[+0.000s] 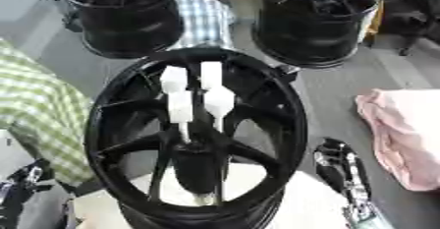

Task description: Pull the pin out of the wheel hub.

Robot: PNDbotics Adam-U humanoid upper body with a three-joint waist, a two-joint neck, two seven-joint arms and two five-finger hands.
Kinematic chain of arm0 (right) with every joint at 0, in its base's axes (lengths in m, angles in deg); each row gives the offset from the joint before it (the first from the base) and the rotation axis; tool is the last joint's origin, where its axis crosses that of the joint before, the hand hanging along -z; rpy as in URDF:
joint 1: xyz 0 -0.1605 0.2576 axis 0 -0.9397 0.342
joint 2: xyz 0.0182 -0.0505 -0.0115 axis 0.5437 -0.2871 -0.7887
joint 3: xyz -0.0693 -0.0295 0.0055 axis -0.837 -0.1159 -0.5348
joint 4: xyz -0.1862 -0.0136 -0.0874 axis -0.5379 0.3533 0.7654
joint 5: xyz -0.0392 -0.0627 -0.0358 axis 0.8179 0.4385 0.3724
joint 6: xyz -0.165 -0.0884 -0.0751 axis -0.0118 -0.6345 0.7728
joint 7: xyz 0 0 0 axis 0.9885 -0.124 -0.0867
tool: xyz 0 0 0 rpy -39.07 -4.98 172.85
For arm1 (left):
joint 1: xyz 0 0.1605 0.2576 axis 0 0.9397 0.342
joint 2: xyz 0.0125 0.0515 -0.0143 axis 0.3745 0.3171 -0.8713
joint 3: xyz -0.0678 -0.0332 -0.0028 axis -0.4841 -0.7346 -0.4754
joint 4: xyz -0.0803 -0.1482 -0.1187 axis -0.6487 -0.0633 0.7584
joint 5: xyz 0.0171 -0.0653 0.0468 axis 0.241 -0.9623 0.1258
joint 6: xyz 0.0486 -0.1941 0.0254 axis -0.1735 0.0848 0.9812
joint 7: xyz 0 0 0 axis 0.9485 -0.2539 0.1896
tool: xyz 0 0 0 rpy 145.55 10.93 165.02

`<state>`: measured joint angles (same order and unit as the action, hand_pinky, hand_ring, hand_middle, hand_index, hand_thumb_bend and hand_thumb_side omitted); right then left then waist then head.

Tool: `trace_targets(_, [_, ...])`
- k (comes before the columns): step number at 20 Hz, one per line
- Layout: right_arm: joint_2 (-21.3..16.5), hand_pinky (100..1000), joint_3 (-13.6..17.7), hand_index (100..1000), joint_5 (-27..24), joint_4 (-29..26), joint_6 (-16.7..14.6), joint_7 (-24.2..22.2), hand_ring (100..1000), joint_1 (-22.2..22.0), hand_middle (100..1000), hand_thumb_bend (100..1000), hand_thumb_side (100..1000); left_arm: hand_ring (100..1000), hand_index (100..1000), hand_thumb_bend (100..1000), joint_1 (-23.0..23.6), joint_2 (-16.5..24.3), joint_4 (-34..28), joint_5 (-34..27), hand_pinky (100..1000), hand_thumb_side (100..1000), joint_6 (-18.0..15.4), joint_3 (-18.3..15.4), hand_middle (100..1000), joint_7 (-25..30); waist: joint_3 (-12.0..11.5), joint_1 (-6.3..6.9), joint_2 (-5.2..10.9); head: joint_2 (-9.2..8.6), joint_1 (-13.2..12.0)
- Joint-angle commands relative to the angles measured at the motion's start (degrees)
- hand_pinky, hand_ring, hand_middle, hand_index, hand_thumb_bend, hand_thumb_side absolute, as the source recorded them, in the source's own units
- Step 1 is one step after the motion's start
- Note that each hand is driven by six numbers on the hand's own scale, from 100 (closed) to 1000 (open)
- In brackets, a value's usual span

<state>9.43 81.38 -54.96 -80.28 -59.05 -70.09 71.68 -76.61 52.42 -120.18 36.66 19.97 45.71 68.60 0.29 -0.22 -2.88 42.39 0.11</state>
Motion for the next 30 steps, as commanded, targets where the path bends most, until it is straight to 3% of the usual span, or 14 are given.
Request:
trace_targets(1, [-0.8,752,0.1,802,0.3,-0.6,0.0,0.0,740,0.8,710,100,347,744,761,221,-0.4,1.7,-1.0,-0.4,712,680,-0.1,-0.2,632,-0.2,0.0,0.10,0.55,-0.41,-0.1])
trace_targets(13, [-0.8,752,0.1,802,0.3,-0.5,0.0,0.0,740,0.9,710,100,347,747,763,229,-0.5,1.5,-1.0,-1.0,712,681,0.1,-0.4,635,-0.4,0.0,0.15,0.53,-0.42,0.0])
trace_targets(17, [-0.7,752,0.1,802,0.3,-0.3,-0.1,0.1,740,0.9,710,100,348,753,768,243,-1.1,3.5,-4.9,-2.5,719,701,-0.1,-2.5,641,-1.0,0.3,0.33,0.55,-0.81,0.6])
trace_targets(20, [-0.9,752,0.2,802,0.5,-0.4,-0.3,0.1,740,0.7,710,100,348,755,771,252,-3.0,9.9,-11.2,-5.1,723,681,-1.2,-4.8,646,-2.0,0.2,0.86,0.62,-0.86,0.7])
trace_targets(23, [-1.1,752,0.1,802,0.9,-0.5,-0.4,0.1,740,0.5,710,100,348,761,780,285,-6.3,19.7,-16.5,-10.0,736,653,-3.2,-4.4,660,-3.1,0.4,1.40,0.73,-0.70,1.1])
trace_targets(27, [-1.3,752,0.0,802,1.4,-0.6,-0.4,0.1,740,0.3,710,100,348,770,798,356,-12.5,34.2,-19.2,-17.7,766,654,-9.5,2.4,687,0.3,0.9,2.04,0.98,-0.56,1.1])
trace_targets(30, [-1.5,752,-0.2,802,1.6,-0.5,-0.4,-0.2,740,0.2,709,100,348,795,837,423,-17.7,42.6,-20.4,-17.6,812,709,-16.6,11.1,742,11.7,1.5,2.41,1.12,-0.59,0.5])
